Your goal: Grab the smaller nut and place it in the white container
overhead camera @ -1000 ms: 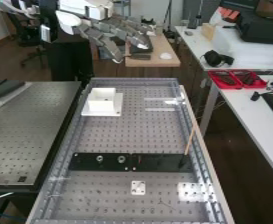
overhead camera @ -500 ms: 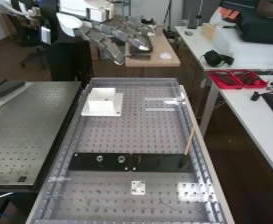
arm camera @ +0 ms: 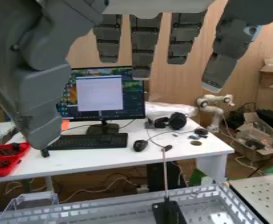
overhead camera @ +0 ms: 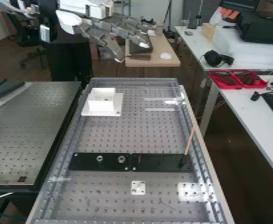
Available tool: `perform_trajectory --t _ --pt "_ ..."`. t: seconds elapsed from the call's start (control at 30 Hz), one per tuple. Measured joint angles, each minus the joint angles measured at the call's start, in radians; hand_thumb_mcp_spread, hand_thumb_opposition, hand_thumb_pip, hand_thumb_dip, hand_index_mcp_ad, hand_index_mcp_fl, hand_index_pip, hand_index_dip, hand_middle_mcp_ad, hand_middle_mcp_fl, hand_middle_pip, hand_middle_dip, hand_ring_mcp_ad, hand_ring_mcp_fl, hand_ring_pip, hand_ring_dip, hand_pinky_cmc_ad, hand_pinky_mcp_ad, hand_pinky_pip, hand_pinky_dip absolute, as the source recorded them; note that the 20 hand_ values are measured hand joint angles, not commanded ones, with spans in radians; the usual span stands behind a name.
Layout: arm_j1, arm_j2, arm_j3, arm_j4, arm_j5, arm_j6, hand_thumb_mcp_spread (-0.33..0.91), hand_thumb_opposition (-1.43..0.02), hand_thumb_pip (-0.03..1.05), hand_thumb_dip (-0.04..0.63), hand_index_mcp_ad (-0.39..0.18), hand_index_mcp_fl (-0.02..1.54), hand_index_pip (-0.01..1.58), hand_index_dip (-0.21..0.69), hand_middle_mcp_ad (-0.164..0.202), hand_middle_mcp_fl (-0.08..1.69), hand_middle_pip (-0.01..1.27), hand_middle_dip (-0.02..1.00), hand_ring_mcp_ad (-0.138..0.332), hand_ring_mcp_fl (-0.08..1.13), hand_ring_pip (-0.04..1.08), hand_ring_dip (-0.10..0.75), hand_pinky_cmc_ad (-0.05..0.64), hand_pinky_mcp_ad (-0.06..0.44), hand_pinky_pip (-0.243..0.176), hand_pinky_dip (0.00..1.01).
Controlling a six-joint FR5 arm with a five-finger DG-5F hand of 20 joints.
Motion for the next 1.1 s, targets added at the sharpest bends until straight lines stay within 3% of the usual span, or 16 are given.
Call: perform_trajectory --t 1.1 --pt "-0.015 0.031 -0.048 0.079 -0.057 0.000 0.27 -0.78 0.56 0.204 -0.124 0.05 0.18 -0.030 0.017 0.15 0.11 0.25 0.126 0.00 0.13 0.126 0.415 0.328 -0.101 0.68"
